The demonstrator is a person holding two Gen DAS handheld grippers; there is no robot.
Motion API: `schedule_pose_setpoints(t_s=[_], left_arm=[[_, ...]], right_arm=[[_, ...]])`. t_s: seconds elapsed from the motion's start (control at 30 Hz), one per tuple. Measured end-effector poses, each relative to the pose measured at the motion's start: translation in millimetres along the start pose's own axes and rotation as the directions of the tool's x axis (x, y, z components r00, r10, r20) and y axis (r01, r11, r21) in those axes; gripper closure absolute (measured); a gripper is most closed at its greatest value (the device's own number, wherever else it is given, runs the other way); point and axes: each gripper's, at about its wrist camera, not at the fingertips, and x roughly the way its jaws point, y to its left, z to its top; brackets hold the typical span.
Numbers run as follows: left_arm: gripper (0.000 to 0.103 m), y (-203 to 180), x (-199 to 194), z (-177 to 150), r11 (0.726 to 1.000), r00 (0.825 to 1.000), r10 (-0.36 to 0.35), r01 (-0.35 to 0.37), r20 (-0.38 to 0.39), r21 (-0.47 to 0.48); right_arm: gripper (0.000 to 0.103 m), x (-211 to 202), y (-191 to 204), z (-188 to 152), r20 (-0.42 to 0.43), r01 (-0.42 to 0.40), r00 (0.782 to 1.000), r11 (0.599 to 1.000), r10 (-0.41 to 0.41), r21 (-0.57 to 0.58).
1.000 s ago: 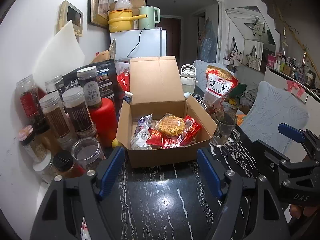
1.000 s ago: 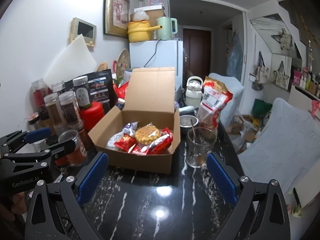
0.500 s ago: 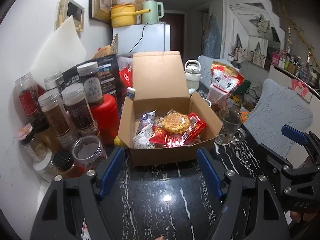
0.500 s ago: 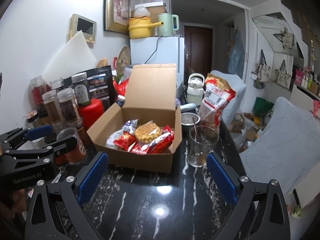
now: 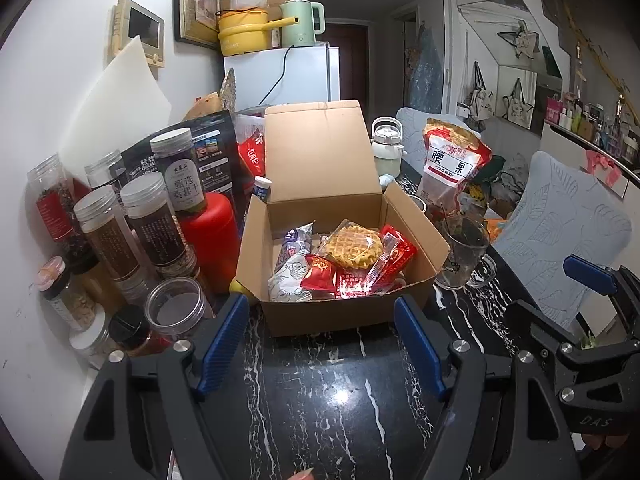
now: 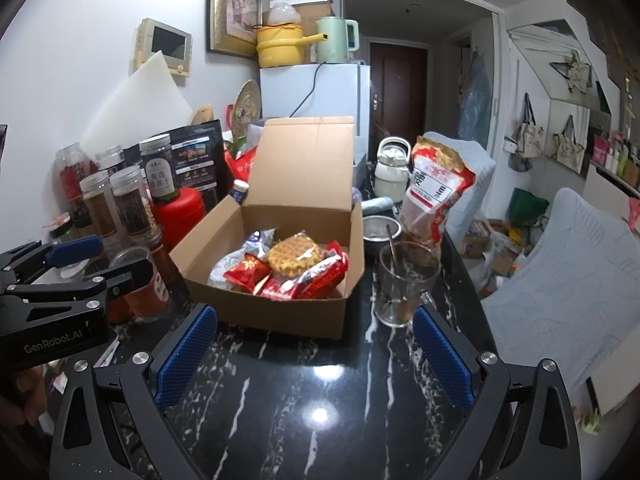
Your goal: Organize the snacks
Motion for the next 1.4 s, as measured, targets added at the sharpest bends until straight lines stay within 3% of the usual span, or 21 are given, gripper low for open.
schedule_pose_setpoints(t_s=[1.4], left_arm=[[0.028, -7.8, 2.8, -1.2, 1.0, 1.0, -0.006, 0.007, -0.027, 0.023]], right_arm=[[0.003, 1.1, -3.3, -6.7, -0.023, 0.013, 1.0, 1.0, -0.013, 0.007]])
